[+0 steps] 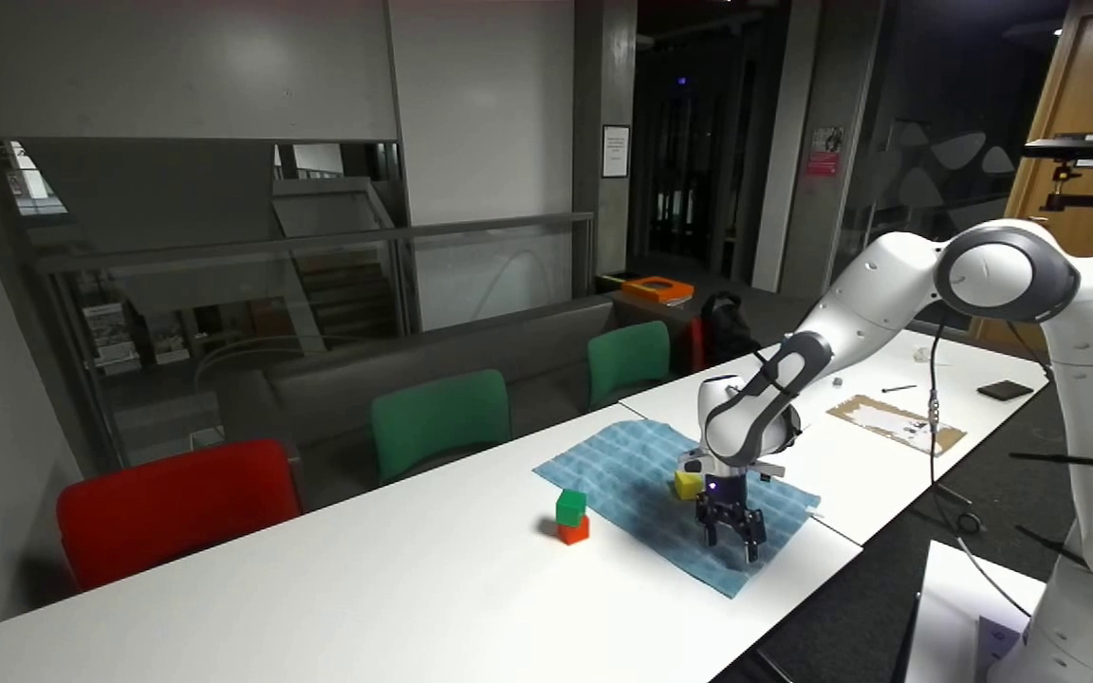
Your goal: Pull the blue towel from underneath the yellow block, place the towel over the yellow block
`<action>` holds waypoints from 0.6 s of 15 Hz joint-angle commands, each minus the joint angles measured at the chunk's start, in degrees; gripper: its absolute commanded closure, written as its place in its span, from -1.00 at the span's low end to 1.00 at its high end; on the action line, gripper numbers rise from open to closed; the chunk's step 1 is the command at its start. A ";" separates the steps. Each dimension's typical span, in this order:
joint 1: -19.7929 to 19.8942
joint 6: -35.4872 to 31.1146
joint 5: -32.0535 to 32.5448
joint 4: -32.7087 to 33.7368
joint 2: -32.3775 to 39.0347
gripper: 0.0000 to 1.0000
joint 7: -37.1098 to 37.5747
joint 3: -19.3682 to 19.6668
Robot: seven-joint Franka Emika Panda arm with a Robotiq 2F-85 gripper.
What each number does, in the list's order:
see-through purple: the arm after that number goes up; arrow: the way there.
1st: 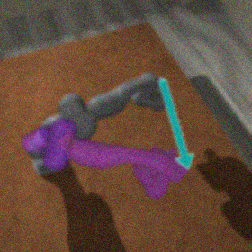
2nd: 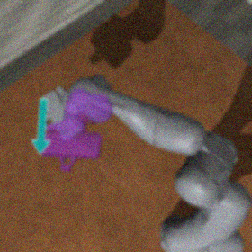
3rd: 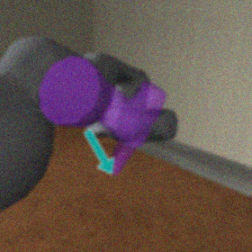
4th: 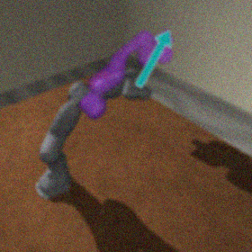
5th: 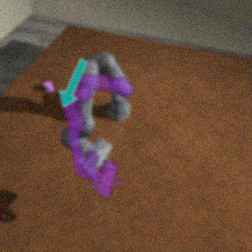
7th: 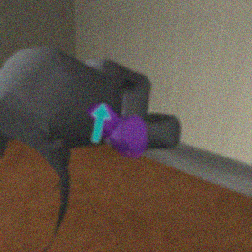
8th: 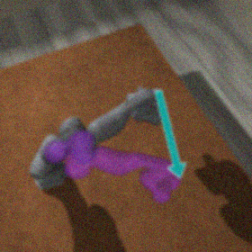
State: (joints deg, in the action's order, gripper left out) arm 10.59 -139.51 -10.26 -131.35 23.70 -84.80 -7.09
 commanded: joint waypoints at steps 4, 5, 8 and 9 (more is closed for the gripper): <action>1.17 4.43 -0.59 3.65 2.37 -1.00 -3.18 0.09; 1.24 4.55 -0.63 4.10 2.85 -1.00 -3.16 0.19; 1.22 4.83 -0.19 5.95 4.69 -1.00 -2.57 0.53; 1.18 5.00 -0.24 6.51 5.27 -1.00 -2.37 0.48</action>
State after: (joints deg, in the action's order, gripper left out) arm 10.65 -136.67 -10.32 -127.72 27.05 -85.00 -6.46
